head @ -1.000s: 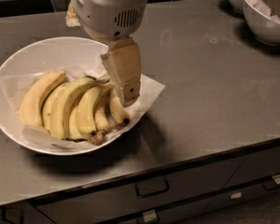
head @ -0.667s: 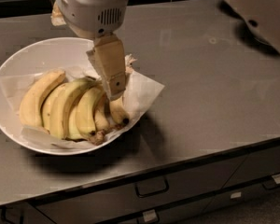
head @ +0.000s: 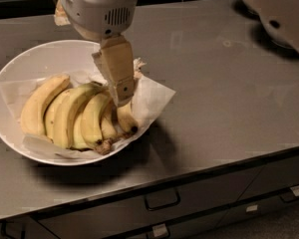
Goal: Pick banana from white bowl
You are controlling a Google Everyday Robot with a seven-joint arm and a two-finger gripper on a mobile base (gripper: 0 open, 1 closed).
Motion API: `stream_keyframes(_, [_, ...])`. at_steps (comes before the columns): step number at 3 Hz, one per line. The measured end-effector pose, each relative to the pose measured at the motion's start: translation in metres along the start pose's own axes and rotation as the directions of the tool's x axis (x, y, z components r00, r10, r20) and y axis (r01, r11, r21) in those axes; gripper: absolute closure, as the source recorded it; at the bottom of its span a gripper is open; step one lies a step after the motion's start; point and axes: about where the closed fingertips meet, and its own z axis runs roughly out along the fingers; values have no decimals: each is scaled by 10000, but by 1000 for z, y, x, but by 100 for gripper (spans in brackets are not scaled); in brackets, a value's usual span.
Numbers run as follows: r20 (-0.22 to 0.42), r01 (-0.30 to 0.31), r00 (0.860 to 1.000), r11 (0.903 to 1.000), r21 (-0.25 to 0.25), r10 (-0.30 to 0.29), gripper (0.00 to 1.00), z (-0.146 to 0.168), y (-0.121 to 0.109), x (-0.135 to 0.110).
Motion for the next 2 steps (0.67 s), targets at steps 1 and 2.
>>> stream_keyframes(1, [165,32,9999,9996,-272,-28,0,9,1,-1])
stream_keyframes(2, [431,31,9991,9979,-648,-3,0,24,2,2])
